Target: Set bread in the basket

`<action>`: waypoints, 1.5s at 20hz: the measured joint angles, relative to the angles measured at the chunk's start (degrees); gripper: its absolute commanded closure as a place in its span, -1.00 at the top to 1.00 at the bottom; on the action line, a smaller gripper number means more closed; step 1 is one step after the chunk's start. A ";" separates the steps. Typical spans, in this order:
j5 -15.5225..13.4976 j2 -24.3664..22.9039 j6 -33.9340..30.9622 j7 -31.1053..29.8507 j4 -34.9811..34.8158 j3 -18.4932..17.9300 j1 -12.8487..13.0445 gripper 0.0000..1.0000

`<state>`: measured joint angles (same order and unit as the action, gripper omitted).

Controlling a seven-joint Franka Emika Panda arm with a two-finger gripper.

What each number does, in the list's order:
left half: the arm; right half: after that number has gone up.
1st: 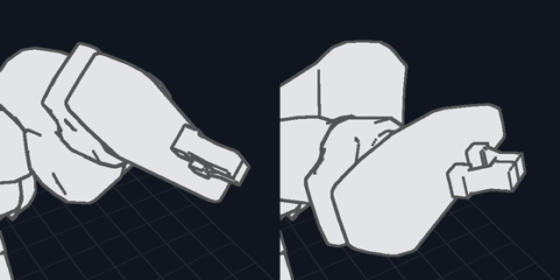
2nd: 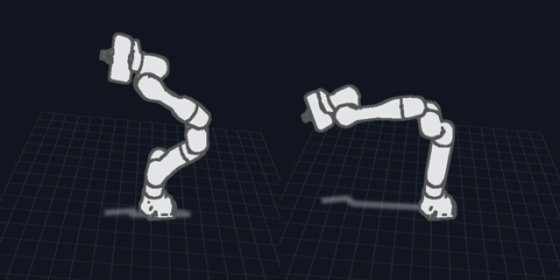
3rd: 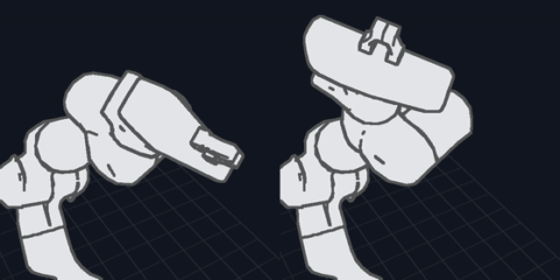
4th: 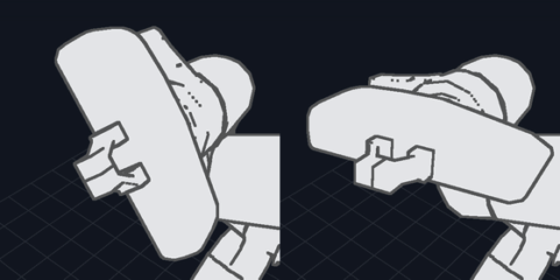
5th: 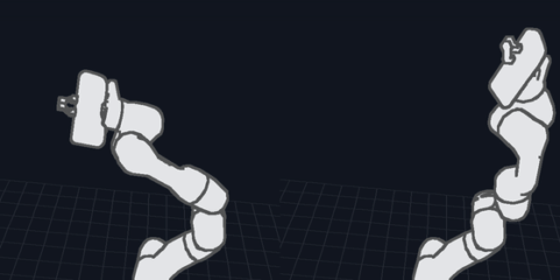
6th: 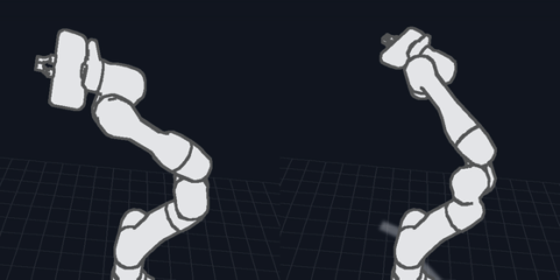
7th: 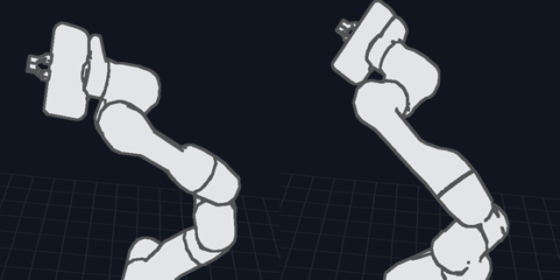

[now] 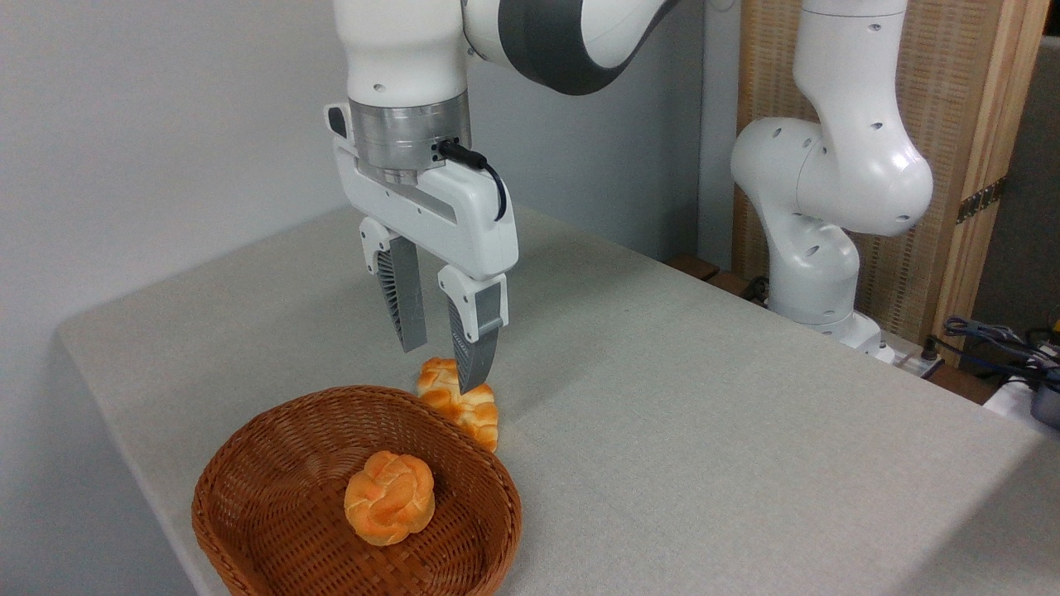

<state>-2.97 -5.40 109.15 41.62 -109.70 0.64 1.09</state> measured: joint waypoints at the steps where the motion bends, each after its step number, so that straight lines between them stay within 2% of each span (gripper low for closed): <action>1: -0.02 0.00 0.00 0.00 0.00 0.00 0.00 1.00; 24: -0.09 0.19 -0.80 0.00 -0.19 0.11 0.22 1.00; 27: -0.63 0.28 -0.97 -2.06 -1.10 0.35 0.33 1.00; 30: -2.51 0.28 -1.02 -4.69 -3.04 0.44 0.54 1.00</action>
<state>-5.48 -5.11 108.13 36.93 -112.75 1.07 1.63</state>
